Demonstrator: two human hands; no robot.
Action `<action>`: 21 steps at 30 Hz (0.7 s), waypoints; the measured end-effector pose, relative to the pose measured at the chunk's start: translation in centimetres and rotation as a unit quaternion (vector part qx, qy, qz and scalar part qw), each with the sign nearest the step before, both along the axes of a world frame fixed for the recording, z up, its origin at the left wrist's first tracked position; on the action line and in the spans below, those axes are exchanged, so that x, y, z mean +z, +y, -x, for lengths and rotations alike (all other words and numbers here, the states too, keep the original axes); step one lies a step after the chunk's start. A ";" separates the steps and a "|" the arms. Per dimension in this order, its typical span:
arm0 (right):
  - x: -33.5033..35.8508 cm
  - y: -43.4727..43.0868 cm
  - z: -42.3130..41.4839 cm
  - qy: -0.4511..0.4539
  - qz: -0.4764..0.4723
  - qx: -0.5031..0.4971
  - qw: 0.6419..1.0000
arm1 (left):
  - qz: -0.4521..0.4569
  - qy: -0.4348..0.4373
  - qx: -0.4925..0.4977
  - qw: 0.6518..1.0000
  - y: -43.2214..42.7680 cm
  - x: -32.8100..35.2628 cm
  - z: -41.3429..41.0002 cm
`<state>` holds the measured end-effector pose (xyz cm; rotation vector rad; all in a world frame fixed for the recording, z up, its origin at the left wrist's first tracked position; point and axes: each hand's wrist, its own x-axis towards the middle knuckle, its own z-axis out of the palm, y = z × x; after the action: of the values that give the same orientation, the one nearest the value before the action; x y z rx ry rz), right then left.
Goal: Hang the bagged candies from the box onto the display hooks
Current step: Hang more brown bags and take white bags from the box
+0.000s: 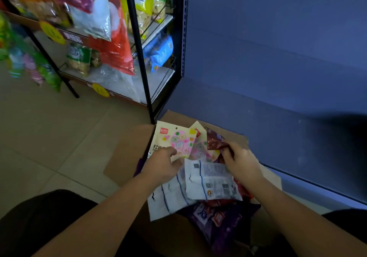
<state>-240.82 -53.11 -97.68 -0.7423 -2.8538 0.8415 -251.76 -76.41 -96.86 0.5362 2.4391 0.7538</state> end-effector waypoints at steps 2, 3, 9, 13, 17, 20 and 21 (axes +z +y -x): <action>1.5 -1.2 -0.8 0.052 0.035 0.024 0.998 | -0.017 -0.007 0.017 1.000 -0.5 0.3 -0.4; 2.2 -2.0 -1.3 0.066 0.062 0.044 0.995 | -0.037 -0.016 0.029 0.999 -0.6 0.6 -0.7; 7.9 -5.0 -0.5 0.143 0.283 -0.001 0.948 | -0.261 -0.105 0.075 0.957 1.6 4.1 -1.7; 9.7 -5.3 -0.3 0.165 0.379 0.008 0.911 | -0.335 -0.142 0.117 0.924 1.9 4.8 -1.4; 10.6 -5.0 -0.2 0.185 0.351 0.022 0.918 | -0.312 -0.126 0.112 0.935 1.6 3.7 -1.5; 10.2 -4.1 0.3 0.142 0.318 0.016 0.937 | -0.326 -0.129 0.117 0.929 1.9 3.9 -1.5; 10.2 -3.9 0.4 0.130 0.311 0.017 0.941 | -0.332 -0.139 0.115 0.926 1.8 4.0 -1.4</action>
<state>-241.20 -57.03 -87.43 -0.5636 -2.3664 1.7367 -250.36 -74.63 -92.91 0.3464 1.9621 1.6575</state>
